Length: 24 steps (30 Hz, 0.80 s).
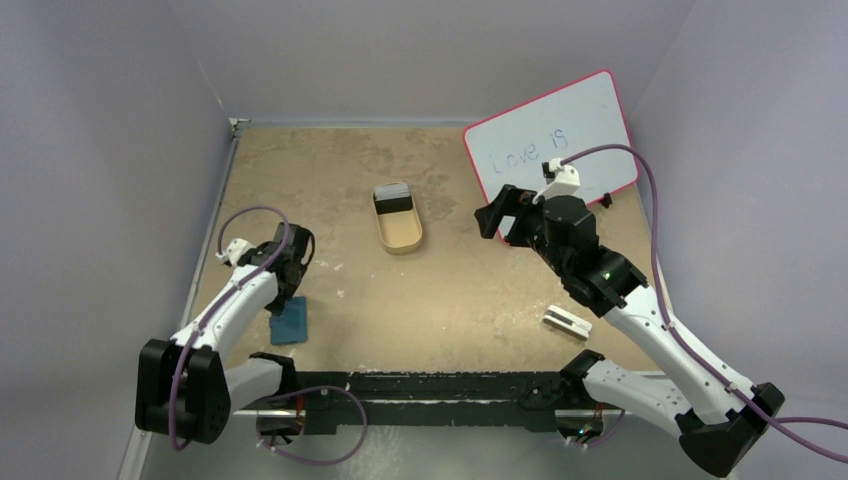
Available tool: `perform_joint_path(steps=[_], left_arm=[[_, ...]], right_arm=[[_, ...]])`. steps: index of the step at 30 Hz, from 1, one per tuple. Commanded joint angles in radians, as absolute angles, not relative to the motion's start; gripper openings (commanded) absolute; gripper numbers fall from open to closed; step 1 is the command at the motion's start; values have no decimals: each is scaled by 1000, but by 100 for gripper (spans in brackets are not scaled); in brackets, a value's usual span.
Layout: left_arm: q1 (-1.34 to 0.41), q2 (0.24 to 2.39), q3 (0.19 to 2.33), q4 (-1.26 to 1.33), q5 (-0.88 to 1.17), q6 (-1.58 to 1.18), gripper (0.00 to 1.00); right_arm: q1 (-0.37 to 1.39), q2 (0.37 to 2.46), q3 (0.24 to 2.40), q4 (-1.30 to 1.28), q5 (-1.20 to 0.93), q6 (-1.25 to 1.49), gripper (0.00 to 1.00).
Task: Put the credit cards into the card holder
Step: Move the card holder to the center of the board.
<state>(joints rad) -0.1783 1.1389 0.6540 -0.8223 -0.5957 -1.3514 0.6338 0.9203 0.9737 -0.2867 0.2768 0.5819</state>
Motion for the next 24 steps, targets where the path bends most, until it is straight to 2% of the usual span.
perform_joint_path(steps=[1, 11, 18, 24], left_arm=[[-172, 1221, 621, -700, -534, -1340, 66], [-202, 1218, 524, -482, -233, -1268, 67], [-466, 1230, 568, -382, -230, -1424, 67], [-635, 1335, 665, -280, -227, -1476, 68]], right_arm=[[631, 908, 989, -273, 281, 559, 99], [631, 880, 981, -258, 245, 550, 99], [631, 872, 997, -249, 239, 540, 99], [631, 890, 1000, -244, 226, 557, 99]])
